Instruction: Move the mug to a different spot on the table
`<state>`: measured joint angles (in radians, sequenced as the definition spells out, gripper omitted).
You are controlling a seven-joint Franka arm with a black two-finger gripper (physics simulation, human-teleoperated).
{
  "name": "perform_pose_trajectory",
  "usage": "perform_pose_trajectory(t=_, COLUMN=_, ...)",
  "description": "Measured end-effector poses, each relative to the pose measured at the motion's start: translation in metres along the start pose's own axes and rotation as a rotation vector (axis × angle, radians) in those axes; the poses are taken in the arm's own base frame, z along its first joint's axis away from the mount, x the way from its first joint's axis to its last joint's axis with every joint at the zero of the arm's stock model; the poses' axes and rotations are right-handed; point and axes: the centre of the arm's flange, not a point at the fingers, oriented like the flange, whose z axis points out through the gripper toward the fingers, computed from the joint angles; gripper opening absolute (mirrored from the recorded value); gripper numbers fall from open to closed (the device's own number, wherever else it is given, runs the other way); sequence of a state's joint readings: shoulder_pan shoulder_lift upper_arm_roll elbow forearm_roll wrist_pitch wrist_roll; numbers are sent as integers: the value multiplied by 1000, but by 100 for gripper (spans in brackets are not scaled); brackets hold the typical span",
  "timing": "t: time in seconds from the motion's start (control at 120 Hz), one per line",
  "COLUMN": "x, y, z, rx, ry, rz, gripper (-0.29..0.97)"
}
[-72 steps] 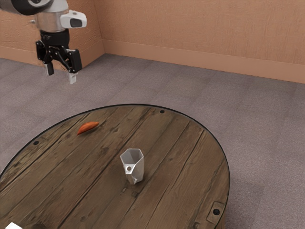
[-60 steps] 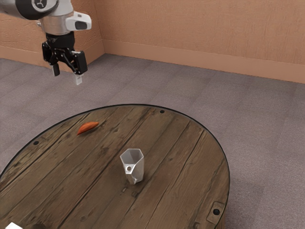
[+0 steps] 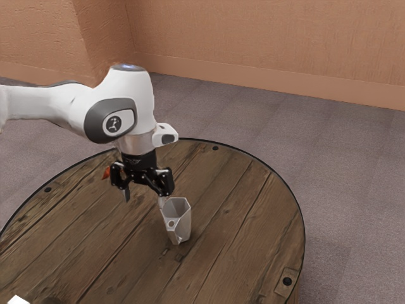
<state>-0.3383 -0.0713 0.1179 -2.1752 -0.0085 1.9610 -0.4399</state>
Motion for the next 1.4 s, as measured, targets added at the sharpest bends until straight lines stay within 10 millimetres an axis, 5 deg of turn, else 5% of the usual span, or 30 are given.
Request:
perform_pose_trajectory(t=0.183, x=2, y=25, z=42, rx=19, ry=26, rz=-45, gripper=68)
perform_pose_trajectory(t=0.467, x=15, y=40, z=74, rx=28, ry=87, rz=-56, gripper=68)
perform_pose_trajectory(t=1.4, x=32, y=43, z=123, rx=24, ry=110, rz=-87, gripper=68)
